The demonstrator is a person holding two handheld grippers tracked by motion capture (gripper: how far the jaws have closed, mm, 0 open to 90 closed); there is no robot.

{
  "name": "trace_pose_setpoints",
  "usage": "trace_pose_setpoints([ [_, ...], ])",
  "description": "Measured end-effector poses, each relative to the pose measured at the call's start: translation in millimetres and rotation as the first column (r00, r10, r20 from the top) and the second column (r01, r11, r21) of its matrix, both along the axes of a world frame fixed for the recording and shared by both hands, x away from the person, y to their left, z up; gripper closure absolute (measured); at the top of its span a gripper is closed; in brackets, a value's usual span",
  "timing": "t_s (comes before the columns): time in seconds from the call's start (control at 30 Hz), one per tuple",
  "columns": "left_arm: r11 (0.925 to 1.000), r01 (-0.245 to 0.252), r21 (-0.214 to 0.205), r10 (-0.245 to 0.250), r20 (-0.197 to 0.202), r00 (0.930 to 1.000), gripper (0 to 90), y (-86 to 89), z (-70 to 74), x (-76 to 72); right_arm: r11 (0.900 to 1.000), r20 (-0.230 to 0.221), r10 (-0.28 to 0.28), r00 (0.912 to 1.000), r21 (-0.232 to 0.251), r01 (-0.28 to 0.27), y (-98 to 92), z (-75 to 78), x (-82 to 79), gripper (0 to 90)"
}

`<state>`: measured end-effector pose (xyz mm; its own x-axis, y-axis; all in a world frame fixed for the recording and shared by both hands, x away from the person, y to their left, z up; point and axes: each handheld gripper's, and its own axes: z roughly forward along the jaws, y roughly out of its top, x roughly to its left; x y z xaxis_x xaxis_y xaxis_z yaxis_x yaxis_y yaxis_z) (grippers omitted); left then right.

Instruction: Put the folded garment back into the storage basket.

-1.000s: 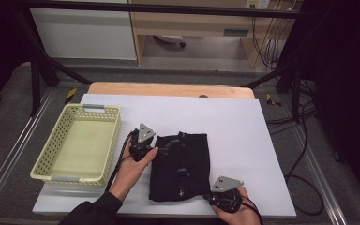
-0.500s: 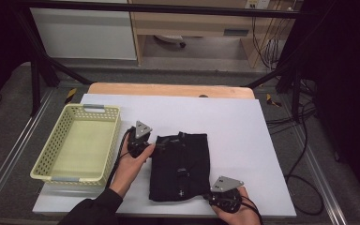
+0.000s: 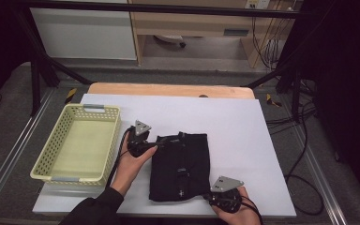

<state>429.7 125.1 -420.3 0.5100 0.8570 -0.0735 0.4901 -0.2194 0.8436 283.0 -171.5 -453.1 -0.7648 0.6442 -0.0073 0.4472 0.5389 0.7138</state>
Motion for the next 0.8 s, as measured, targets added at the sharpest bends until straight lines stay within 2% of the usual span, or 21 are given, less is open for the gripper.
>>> trace_pose_setpoints([
  [0.1, 0.9998, 0.022, 0.000, -0.022, -0.024, 0.9995, 16.5, -3.2, -6.4, 3.0, 1.0000, -0.001, 0.000, 1.0000, 0.001, 0.000, -0.1, -0.1, 0.2, 77.7],
  [0.17, 0.9989, 0.043, 0.018, -0.042, -0.045, 0.9981, 16.3, -7.1, -12.5, 4.7, 1.0000, -0.001, 0.000, 1.0000, 0.001, 0.000, -0.2, -0.1, 0.3, 77.7],
  [0.2, 0.9979, 0.062, 0.020, -0.061, -0.067, 0.9959, 16.2, -10.3, -20.3, 5.5, 1.0000, -0.001, 0.000, 1.0000, 0.001, 0.000, -0.1, -0.1, 0.2, 77.7],
  [0.23, 0.9979, 0.062, 0.020, -0.061, -0.067, 0.9959, 16.2, -10.3, -20.3, 5.5, 1.0000, -0.001, 0.000, 1.0000, 0.001, 0.000, -0.1, -0.1, 0.2, 77.7],
  [0.37, 0.9923, 0.111, -0.055, -0.118, -0.143, 0.9826, 21.6, -12.0, -30.9, 7.9, 1.0000, -0.001, 0.001, 1.0000, 0.002, -0.001, -0.2, -0.2, 0.3, 77.6],
  [0.5, 0.9860, 0.135, -0.097, -0.152, -0.187, 0.9706, 29.9, -15.5, -32.7, 9.1, 1.0000, -0.007, 0.000, 1.0000, 0.007, 0.000, -0.4, -0.3, 0.9, 77.5],
  [0.63, 0.9843, 0.145, -0.101, -0.163, -0.203, 0.9656, 34.0, -17.2, -30.7, 10.0, 0.9999, -0.012, 0.007, 0.9999, 0.012, -0.006, -1.2, 0.0, 1.9, 78.0],
  [0.8, 0.9796, 0.163, -0.118, -0.185, -0.209, 0.9603, 50.6, -13.8, -21.1, 9.8, 0.9998, 0.015, 0.018, 0.9997, 0.008, -0.018, -0.6, 2.4, 0.3, 79.3],
])
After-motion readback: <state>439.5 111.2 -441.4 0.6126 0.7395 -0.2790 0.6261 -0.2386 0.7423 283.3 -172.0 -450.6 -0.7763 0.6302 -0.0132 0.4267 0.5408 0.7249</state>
